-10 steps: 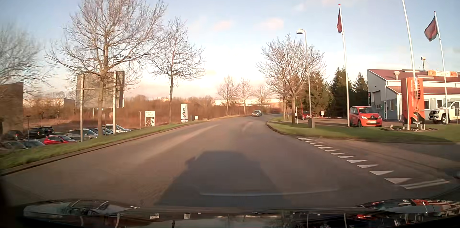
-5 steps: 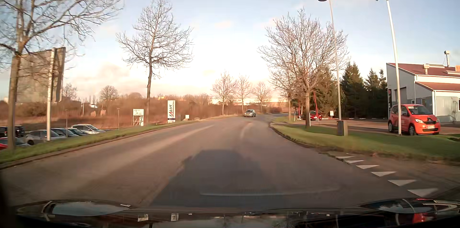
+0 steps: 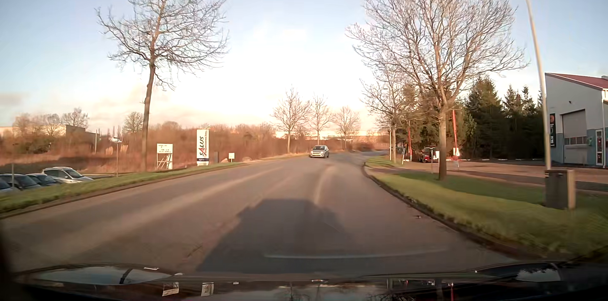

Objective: Follow the waypoints while adhering to traffic rules and regulations

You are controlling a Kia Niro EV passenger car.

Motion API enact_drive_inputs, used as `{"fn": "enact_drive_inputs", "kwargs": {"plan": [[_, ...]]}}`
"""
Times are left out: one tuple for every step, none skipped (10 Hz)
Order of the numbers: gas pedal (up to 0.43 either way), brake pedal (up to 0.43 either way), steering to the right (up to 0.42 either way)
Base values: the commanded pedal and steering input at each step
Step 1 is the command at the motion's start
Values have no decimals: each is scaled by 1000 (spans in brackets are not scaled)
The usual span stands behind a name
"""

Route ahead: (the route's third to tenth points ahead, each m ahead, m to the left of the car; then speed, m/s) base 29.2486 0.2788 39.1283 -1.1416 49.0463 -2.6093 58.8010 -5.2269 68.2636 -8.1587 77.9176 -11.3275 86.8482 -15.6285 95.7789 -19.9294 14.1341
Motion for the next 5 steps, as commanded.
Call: {"fn": "enact_drive_inputs", "kwargs": {"plan": [[177, 0, 9], [169, 0, 10], [169, 0, 11], [169, 0, 11], [169, 0, 12]]}}
